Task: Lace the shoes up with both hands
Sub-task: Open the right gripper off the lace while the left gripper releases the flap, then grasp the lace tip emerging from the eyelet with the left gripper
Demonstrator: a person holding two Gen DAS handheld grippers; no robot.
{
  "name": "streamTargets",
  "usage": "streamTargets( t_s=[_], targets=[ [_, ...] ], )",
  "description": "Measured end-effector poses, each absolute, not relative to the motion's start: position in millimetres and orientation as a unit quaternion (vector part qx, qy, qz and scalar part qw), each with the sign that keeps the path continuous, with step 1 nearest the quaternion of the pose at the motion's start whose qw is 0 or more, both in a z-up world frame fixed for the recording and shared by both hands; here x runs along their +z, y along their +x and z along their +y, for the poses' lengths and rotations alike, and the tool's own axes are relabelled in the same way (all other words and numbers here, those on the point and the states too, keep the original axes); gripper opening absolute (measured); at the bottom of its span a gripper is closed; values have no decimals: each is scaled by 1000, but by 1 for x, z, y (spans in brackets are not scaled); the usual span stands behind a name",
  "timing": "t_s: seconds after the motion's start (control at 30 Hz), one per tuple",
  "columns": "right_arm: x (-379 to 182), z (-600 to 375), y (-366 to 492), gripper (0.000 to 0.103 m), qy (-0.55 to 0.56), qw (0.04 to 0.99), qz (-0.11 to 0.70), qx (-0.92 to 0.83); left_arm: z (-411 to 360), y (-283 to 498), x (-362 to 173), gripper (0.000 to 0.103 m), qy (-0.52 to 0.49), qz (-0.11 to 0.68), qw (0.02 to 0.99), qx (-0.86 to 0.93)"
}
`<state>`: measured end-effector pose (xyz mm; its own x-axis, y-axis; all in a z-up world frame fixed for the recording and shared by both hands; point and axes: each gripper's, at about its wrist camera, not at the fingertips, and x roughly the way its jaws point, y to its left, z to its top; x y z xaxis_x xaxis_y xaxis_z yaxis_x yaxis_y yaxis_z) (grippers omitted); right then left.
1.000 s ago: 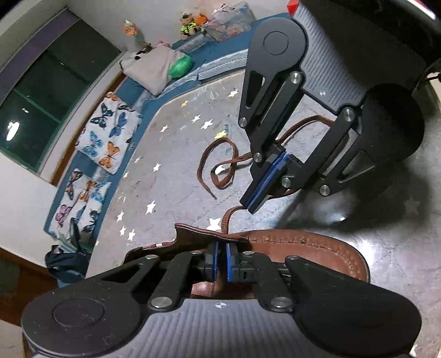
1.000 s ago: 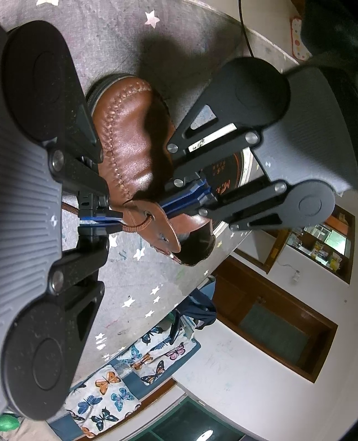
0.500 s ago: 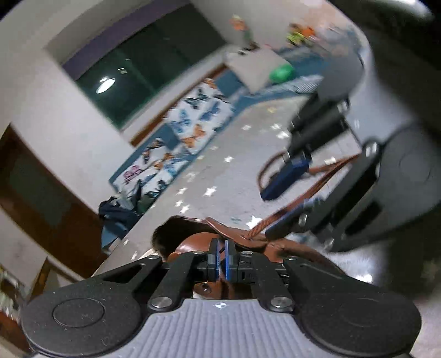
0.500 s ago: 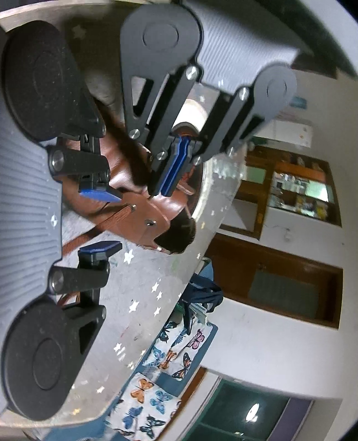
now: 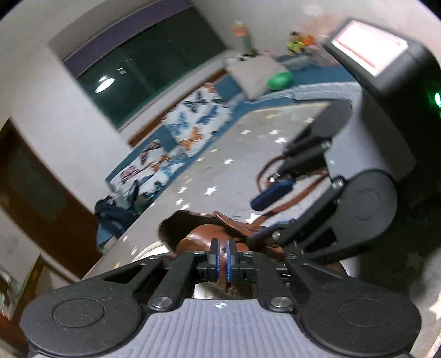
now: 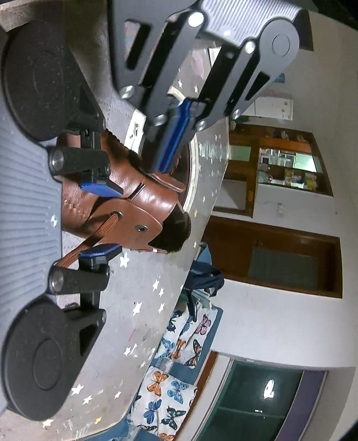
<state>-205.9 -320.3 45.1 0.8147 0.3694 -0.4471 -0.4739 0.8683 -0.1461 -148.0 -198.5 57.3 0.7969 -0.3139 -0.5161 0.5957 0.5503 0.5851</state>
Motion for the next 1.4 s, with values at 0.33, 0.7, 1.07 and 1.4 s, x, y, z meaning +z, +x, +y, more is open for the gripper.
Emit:
streamTargets(
  t_s=[0.33,0.7,1.07,1.4],
  targets=[
    [46,-330,-204,36,-117,950,197,212,-202,-132,30,25,501,153,783,-336],
    [47,-331,-190,40,-115,950,200,212,-204,-119,19,25,560,132,722,-383],
    [46,-331,-191,41,-111,951,199,207,-204,-123,10,27,590,103,705,-381],
    [46,-334,-188,41,-108,951,201,207,-206,-117,1,4,583,100,705,-392]
  ],
)
